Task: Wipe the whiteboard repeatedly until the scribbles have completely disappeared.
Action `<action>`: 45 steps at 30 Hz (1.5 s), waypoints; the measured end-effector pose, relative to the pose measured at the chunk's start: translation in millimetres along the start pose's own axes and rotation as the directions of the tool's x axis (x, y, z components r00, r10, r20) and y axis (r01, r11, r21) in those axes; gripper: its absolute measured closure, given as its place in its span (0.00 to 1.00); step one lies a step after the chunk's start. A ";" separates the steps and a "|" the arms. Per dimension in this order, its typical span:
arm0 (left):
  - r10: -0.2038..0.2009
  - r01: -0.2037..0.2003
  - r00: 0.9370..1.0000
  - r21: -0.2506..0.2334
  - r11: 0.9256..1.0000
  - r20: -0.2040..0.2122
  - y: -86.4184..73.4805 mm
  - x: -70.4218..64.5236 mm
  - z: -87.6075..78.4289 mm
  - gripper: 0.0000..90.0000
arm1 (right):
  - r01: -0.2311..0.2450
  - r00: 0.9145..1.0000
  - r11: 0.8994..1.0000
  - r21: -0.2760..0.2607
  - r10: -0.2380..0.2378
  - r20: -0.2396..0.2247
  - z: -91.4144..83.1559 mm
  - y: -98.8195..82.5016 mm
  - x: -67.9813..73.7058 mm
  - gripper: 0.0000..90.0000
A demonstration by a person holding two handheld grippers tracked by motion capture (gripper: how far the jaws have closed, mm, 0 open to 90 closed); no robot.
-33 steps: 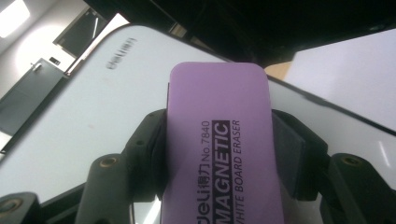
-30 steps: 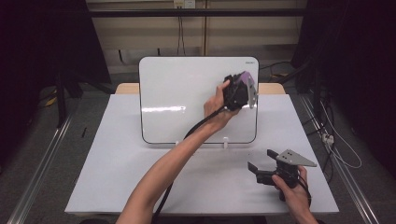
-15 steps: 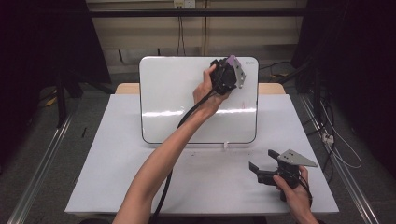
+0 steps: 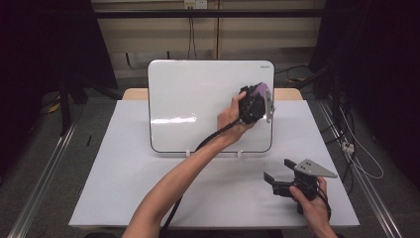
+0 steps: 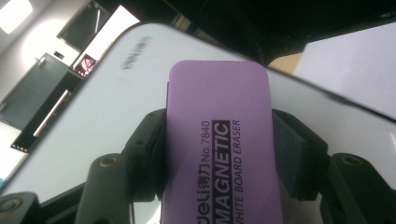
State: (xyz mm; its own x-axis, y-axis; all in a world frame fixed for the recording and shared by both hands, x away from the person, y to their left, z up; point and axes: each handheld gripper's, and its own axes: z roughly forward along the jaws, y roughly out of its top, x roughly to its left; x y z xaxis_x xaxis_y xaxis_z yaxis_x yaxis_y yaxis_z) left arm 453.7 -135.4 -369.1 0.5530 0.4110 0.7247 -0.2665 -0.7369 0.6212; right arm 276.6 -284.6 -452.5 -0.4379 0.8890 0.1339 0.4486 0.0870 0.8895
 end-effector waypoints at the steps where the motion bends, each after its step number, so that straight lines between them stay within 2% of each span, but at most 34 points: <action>1: 0.007 -0.007 1.000 -0.002 1.000 0.022 -1.0 -8.2 -2.2 0.46 | 0.005 1.000 1.000 -0.002 -0.005 -0.003 0.1 0.0 0.2 0.08; 3: 0.023 -0.022 0.998 -0.012 1.000 0.051 -4.8 -22.7 -8.1 0.46 | 0.007 1.000 1.000 -0.001 -0.007 -0.001 -0.1 0.2 1.0 0.08; 5: 0.019 -0.018 0.995 -0.011 1.000 0.096 -11.1 -36.2 -14.1 0.46 | 0.008 1.000 1.000 -0.003 -0.008 -0.001 -0.5 0.2 1.5 0.08; 7: 0.052 -0.050 0.991 -0.022 0.999 0.125 -17.9 -50.0 -20.9 0.46 | 0.003 1.000 1.000 -0.006 -0.003 0.003 -1.4 0.4 1.8 0.08; 8: 0.062 -0.059 0.989 -0.024 0.998 0.138 -20.5 -54.0 -23.8 0.46 | 0.005 1.000 1.000 -0.008 -0.005 0.003 -1.9 0.6 1.6 0.08; 10: 0.046 -0.042 0.988 -0.026 0.999 0.147 -23.9 -53.7 -25.3 0.46 | 0.006 1.000 1.000 -0.008 -0.006 0.006 -1.9 0.5 1.5 0.08; 11: 0.031 -0.028 0.986 -0.021 0.999 0.162 -24.1 -50.1 -24.1 0.46 | 0.005 1.000 1.000 -0.006 -0.005 0.006 -1.5 0.4 1.5 0.08; 13: 0.019 -0.016 0.991 -0.017 1.000 0.131 -22.9 -40.7 -22.2 0.46 | 0.009 1.000 1.000 -0.001 -0.009 0.005 -1.0 0.4 1.7 0.08; 15: -0.031 0.033 0.993 -0.013 0.999 0.110 -21.8 -26.2 -19.0 0.46 | 0.005 1.000 1.000 -0.003 -0.005 0.004 -0.8 0.7 2.3 0.08; 16: -0.029 0.030 0.995 -0.005 1.000 0.090 -20.8 -17.8 -17.6 0.46 | 0.006 1.000 1.000 -0.003 -0.006 0.004 -0.6 0.6 2.1 0.08; 19: -0.064 0.064 0.997 -0.001 0.998 0.043 -18.0 6.5 -12.4 0.46 | 0.007 1.000 1.000 -0.001 -0.007 0.005 -0.2 0.1 0.9 0.08; 22: -0.104 0.104 0.995 0.014 0.995 -0.002 -17.2 30.3 -8.8 0.46 | 0.005 1.000 1.000 -0.003 -0.005 0.004 -0.8 0.2 1.2 0.08; 24: -0.148 0.149 0.988 0.018 0.989 -0.029 -18.6 41.9 -8.4 0.46 | 0.009 1.000 1.000 -0.002 -0.009 0.004 -1.1 0.1 1.2 0.08; 25: -0.166 0.166 0.986 0.017 0.986 -0.024 -19.6 44.0 -8.6 0.46 | 0.007 1.000 1.000 -0.003 -0.007 0.003 -1.4 0.2 1.3 0.08; 27: -0.142 0.143 0.989 0.021 0.990 -0.038 -19.0 38.8 -9.1 0.46 | 0.007 1.000 1.000 -0.004 -0.007 0.003 -1.2 0.0 1.0 0.08; 30: -0.135 0.135 0.991 0.010 0.991 -0.010 -17.6 21.6 -10.3 0.46 | 0.006 1.000 1.000 -0.001 -0.006 0.004 -0.5 0.0 1.0 0.08; 31: -0.118 0.118 0.993 0.005 0.993 0.006 -17.4 13.0 -11.0 0.46 | 0.007 1.000 1.000 -0.003 -0.007 0.003 -0.4 0.2 1.3 0.08; 34: -0.082 0.083 0.994 -0.010 0.997 0.072 -19.8 -15.2 -16.1 0.46 | 0.007 1.000 1.000 -0.002 -0.007 0.002 -0.8 0.5 2.5 0.08; 35: -0.079 0.081 0.992 -0.013 0.997 0.094 -21.7 -22.8 -18.0 0.46 | 0.009 1.000 1.000 -0.002 -0.009 0.002 -1.0 0.4 2.5 0.08; 37: -0.076 0.078 0.991 -0.017 0.997 0.110 -25.7 -31.1 -21.8 0.46 | 0.011 1.000 1.000 -0.002 -0.011 0.004 -0.7 0.0 2.0 0.08; 40: -0.100 0.102 0.989 -0.007 0.995 0.105 -28.9 -26.6 -25.4 0.46 | 0.009 1.000 1.000 -0.001 -0.009 0.005 -0.5 0.1 2.7 0.09; 41: -0.125 0.127 0.987 -0.012 0.992 0.104 -30.5 -22.0 -27.2 0.46 | 0.010 1.000 1.000 -0.002 -0.010 0.006 -0.6 0.3 3.3 0.09; 43: -0.184 0.188 0.977 -0.028 0.982 0.108 -32.5 -10.8 -34.5 0.46 | 0.020 1.000 1.000 -0.004 -0.020 0.002 -1.0 0.5 3.7 0.09; 45: -0.218 0.224 0.970 -0.049 0.973 0.111 -33.3 -1.3 -43.7 0.46 | 0.018 1.000 1.000 -0.002 -0.018 0.002 -0.5 0.7 4.0 0.09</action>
State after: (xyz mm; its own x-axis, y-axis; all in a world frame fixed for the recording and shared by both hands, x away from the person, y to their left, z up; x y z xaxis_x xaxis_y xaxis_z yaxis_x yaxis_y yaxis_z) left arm 427.3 -87.9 -377.7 0.6816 0.4995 0.5347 -0.1745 -0.5987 0.7817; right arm 274.8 -281.3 -451.1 -0.4446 0.8880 0.1173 0.4390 0.1019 0.8927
